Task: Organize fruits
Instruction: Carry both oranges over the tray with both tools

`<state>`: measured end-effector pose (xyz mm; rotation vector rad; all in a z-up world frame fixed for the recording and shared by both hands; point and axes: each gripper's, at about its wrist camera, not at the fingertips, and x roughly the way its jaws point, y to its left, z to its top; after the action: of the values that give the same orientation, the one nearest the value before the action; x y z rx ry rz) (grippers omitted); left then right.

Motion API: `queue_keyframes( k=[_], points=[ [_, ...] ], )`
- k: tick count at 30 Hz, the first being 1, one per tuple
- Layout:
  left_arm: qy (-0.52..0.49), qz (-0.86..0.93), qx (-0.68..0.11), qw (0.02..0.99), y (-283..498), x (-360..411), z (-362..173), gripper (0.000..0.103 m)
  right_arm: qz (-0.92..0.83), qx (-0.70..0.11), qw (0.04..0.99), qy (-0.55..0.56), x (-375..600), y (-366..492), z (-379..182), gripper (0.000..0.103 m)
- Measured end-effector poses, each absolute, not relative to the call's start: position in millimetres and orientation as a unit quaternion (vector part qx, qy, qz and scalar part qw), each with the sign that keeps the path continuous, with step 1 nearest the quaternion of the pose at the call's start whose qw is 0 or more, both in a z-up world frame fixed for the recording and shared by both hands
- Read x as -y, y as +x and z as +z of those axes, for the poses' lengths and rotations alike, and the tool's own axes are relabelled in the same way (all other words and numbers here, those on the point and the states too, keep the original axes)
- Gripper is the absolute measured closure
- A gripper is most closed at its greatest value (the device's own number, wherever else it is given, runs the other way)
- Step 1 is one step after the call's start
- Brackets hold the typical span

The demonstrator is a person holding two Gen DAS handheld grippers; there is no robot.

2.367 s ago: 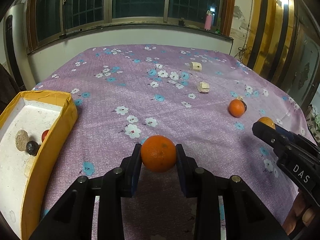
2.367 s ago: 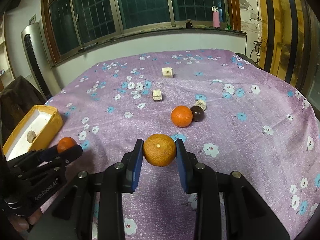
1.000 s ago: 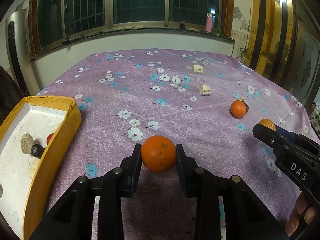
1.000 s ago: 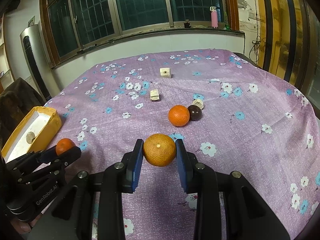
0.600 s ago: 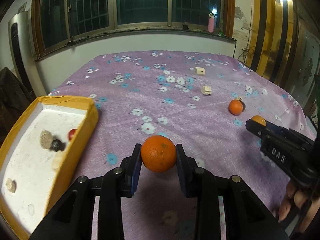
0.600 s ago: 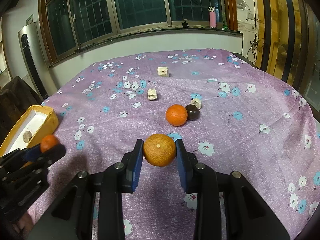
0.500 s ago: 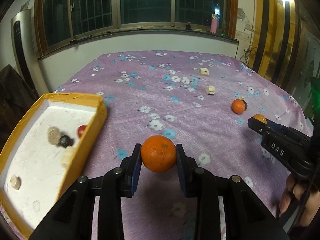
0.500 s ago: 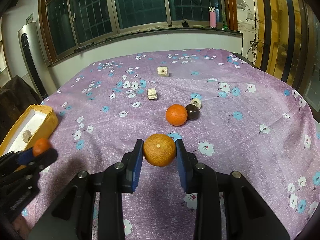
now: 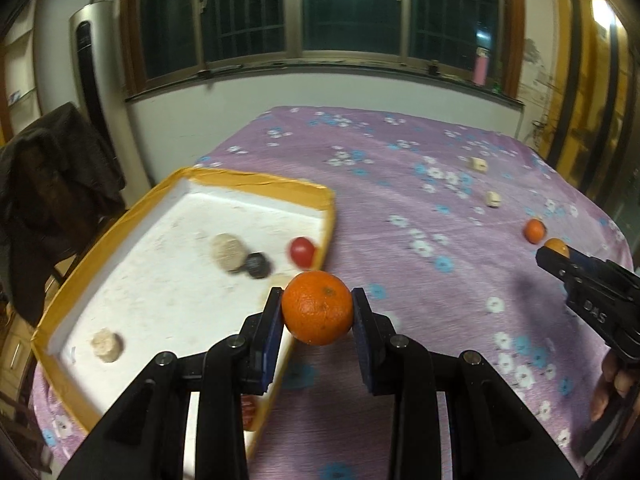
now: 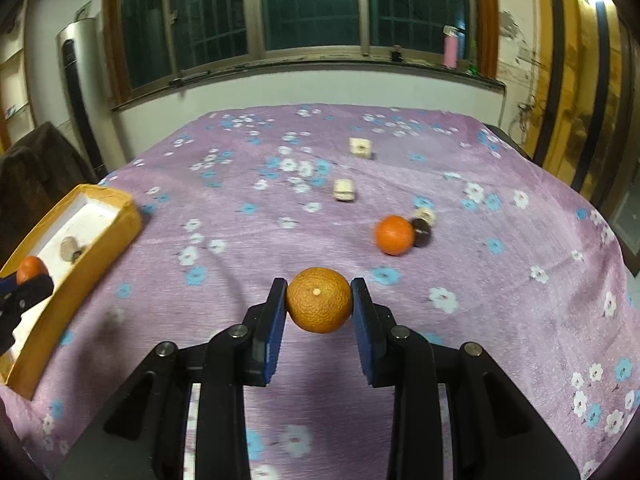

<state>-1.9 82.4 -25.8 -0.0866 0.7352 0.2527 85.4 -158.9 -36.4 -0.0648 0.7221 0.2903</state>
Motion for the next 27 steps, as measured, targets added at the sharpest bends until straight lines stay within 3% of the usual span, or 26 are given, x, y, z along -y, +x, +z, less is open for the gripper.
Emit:
queue_keyframes(
  k=[27],
  points=[
    [-0.096,0.234,-0.369,0.894,-20.6,-206.2,-38.2,0.071,0.316,-0.331,0.884,-0.092,-21.1,43.9,-5.4,0.069]
  ],
)
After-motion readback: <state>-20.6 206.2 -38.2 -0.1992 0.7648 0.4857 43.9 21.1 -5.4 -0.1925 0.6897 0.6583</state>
